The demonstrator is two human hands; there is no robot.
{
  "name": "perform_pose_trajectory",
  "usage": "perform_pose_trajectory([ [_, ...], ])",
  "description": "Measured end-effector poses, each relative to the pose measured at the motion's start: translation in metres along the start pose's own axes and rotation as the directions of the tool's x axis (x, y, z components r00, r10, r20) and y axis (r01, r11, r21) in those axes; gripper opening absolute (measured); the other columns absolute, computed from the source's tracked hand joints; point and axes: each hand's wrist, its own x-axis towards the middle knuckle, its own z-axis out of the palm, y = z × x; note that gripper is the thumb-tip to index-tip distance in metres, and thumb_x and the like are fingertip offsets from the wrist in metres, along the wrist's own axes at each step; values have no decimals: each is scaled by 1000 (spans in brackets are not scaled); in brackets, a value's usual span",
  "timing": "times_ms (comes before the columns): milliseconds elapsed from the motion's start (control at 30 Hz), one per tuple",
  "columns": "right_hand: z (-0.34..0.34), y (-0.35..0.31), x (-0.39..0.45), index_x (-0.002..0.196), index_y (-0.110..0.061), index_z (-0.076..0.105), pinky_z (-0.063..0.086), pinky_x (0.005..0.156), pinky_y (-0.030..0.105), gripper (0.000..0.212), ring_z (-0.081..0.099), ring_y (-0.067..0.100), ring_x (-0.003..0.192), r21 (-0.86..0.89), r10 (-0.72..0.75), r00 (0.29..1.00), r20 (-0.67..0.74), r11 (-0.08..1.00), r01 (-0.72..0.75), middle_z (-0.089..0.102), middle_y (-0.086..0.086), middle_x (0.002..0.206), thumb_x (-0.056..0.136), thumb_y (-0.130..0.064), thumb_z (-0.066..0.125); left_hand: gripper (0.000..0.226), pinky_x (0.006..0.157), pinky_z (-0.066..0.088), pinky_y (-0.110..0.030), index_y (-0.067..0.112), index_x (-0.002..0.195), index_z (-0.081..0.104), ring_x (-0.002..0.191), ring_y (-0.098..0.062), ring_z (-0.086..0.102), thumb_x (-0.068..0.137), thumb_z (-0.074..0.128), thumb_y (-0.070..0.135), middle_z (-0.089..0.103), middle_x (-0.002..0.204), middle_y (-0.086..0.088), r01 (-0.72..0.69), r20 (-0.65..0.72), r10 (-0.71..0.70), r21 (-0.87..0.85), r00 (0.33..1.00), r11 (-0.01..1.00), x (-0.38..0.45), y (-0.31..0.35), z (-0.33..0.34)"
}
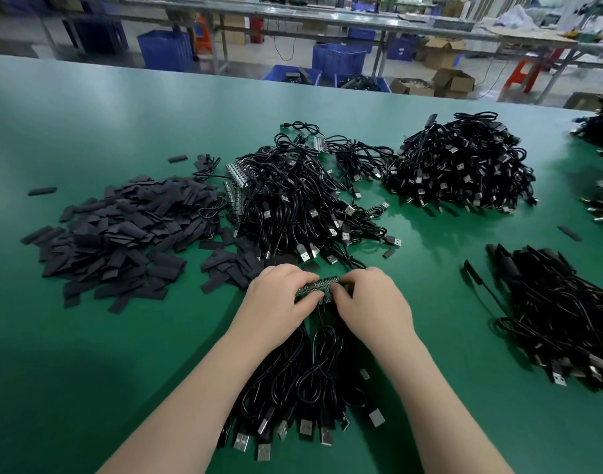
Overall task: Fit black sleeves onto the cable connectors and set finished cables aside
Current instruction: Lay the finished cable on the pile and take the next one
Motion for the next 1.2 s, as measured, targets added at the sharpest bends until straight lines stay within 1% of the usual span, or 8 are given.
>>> perform_pose_trajectory([
  [67, 4, 3, 2, 110, -20, 70, 46, 76, 27, 23, 60, 15, 93, 186, 17, 1000, -23, 983, -12, 65, -3, 105, 93, -34, 62, 40, 102, 37, -30, 25, 131, 60, 115, -13, 49, 95, 56, 42, 60, 119, 10, -3, -18, 3, -6, 1000, 1000, 0, 0, 0],
  [167, 2, 8, 1, 102, -22, 71, 43, 69, 9, 16, 62, -1, 80, 483, 34, 996, -84, 875, 11, 68, -16, 86, 87, -26, 73, 41, 99, 37, -25, 22, 132, 60, 114, -14, 50, 96, 56, 41, 61, 119, 8, -32, -110, 34, 12, 993, 999, -2, 5, -2],
  [300, -5, 12, -6, 89, -31, 70, 49, 66, 14, 15, 64, 1, 71, 698, 0, 986, -166, 707, 117, 70, -10, 80, 83, -20, 78, 38, 94, 43, -28, 22, 130, 62, 110, -12, 56, 95, 57, 39, 66, 115, 8, -69, -228, 66, -5, 972, 998, -2, 16, -7],
  [433, -10, 10, -11, 81, -30, 71, 52, 67, 16, 13, 66, 6, 71, 744, -34, 973, -227, 639, 196, 72, -11, 77, 82, -19, 80, 25, 90, 45, -23, 23, 114, 69, 102, -6, 59, 94, 61, 34, 68, 107, 12, -101, -235, 78, -88, 969, 991, -1, 22, -15],
  [500, -13, 9, -12, 81, -33, 72, 49, 66, 12, 16, 65, 2, 69, 717, -54, 963, -263, 657, 232, 71, -13, 75, 82, -19, 80, 20, 88, 45, -19, 26, 109, 68, 100, -1, 57, 93, 62, 35, 66, 106, 16, -78, -201, 43, -169, 979, 983, 0, 22, -17],
  [667, -18, 10, -16, 84, -40, 71, 48, 69, 8, 24, 67, -2, 77, 641, -121, 942, -314, 704, 304, 72, -22, 82, 84, -17, 78, 14, 83, 53, -33, 33, 101, 68, 95, 3, 60, 90, 64, 41, 67, 95, 20, -36, -145, -3, -267, 989, 963, 3, 25, -18],
  [833, -22, 12, -14, 80, -41, 70, 49, 70, 8, 25, 67, -4, 77, 658, -118, 963, -242, 710, 252, 72, -25, 80, 83, -18, 79, 11, 79, 53, -38, 32, 98, 72, 90, -4, 63, 90, 65, 36, 69, 91, 18, -9, -122, -27, -291, 992, 957, 4, 30, -15],
  [1200, -13, 8, -17, 74, -35, 65, 44, 67, 6, 28, 63, -1, 74, 568, -149, 913, -380, 742, 357, 68, -14, 74, 84, -12, 77, 2, 64, 40, -15, 36, 88, 68, 81, -2, 57, 88, 65, 36, 63, 84, 19, 62, -147, -94, -209, 985, 976, 4, 34, -12],
])
